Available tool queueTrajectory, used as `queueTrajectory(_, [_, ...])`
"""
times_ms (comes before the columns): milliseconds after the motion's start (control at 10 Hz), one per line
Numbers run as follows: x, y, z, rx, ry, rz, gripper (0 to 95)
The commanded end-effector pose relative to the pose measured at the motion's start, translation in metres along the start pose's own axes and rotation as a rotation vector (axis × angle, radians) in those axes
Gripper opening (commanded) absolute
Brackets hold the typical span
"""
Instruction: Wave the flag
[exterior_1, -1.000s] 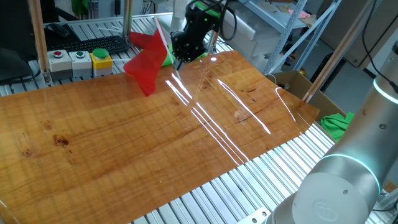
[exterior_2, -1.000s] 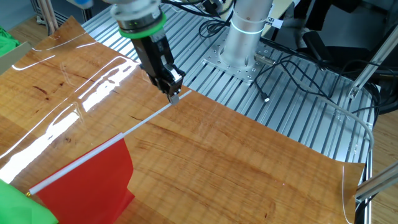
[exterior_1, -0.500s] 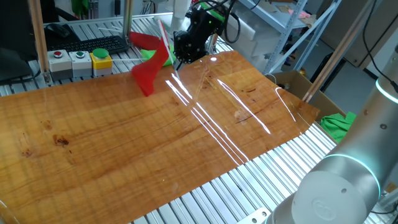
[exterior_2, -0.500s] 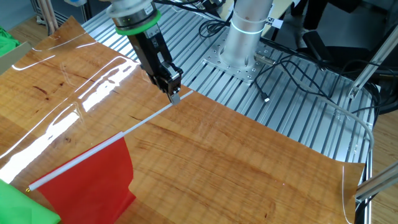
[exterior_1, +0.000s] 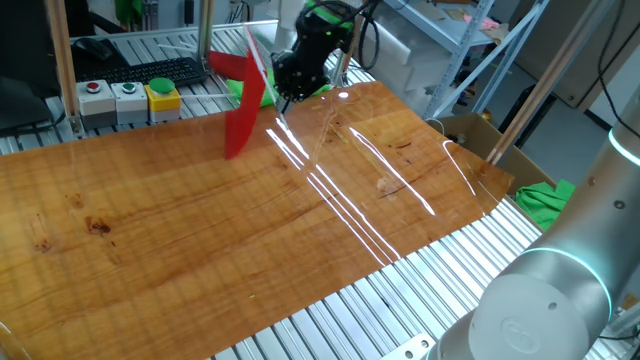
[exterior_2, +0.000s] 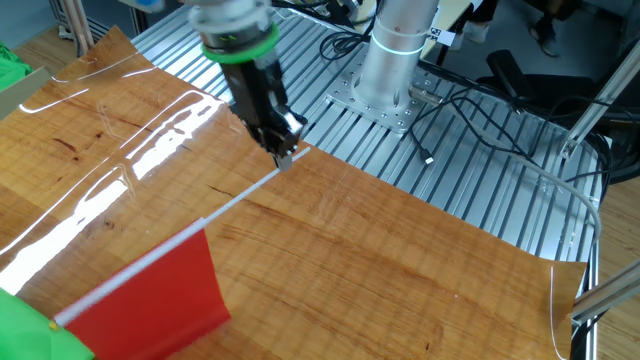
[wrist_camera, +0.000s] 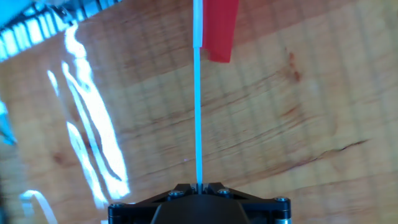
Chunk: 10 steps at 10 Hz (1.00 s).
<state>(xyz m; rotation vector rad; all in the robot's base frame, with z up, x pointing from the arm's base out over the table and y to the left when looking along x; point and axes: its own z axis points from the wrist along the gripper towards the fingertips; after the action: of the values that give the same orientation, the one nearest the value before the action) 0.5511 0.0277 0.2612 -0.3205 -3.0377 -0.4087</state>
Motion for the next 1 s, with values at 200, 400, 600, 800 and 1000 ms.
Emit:
queueTrajectory(200, [0.015,0.037,0.017,0.207,-0.019,-0.112,0.0])
queueTrajectory(400, [0.012,0.042,0.024,0.218,-0.016,-0.108,0.0])
queueTrajectory(600, [0.012,0.042,0.023,0.257,-0.022,-0.117,0.0])
queueTrajectory(800, [0.007,0.033,0.019,0.254,-0.019,-0.121,0.0])
queueTrajectory(1000, [-0.008,0.007,0.010,0.256,-0.019,-0.156,0.0])
